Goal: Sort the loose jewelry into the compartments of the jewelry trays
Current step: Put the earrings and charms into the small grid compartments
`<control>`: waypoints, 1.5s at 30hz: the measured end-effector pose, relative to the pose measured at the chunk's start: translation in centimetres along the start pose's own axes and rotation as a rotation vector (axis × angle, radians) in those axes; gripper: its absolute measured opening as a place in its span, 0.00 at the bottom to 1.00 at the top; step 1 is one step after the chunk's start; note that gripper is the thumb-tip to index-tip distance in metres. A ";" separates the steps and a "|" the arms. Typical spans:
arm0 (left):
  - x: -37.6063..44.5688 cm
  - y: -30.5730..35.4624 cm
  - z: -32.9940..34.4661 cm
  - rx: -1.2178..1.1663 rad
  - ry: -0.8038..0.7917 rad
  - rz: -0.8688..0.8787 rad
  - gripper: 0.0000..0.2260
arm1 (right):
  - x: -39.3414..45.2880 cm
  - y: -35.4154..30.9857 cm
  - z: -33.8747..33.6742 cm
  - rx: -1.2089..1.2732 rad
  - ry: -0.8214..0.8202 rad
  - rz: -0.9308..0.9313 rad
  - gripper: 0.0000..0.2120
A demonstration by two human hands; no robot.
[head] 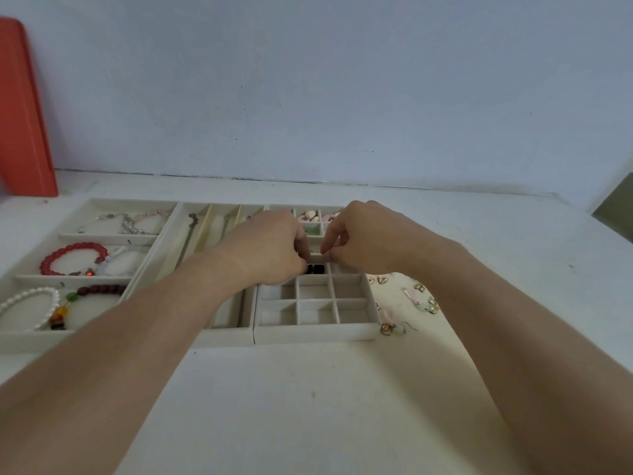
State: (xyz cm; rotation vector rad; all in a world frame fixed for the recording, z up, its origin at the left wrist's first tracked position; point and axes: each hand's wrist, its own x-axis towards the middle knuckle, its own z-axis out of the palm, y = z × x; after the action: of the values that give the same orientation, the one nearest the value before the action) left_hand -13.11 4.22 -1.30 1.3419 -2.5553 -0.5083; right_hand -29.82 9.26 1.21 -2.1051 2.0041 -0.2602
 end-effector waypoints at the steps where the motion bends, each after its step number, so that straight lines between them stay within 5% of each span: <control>1: 0.0 0.0 0.0 -0.001 0.000 0.000 0.03 | 0.0 0.0 -0.1 0.000 -0.001 -0.001 0.05; 13: -0.4 0.1 -1.6 -0.119 0.014 -0.010 0.06 | -1.6 3.1 -5.3 0.085 0.063 0.064 0.05; 21: -0.7 0.8 -1.1 -0.246 0.112 0.013 0.04 | -3.1 5.7 -2.4 -0.173 -0.188 0.177 0.15; 32: -0.4 1.7 0.9 -0.212 0.143 0.054 0.05 | -4.9 8.0 1.1 0.098 0.039 0.157 0.05; 45: -0.9 2.3 1.0 -0.247 0.147 0.051 0.02 | -5.2 6.3 1.4 -0.267 0.156 -0.081 0.09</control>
State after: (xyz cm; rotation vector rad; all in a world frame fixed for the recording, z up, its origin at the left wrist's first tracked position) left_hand -14.64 6.33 -1.31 1.1791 -2.3147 -0.6643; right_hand -35.77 14.28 -1.80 -2.3989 2.1481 -0.1826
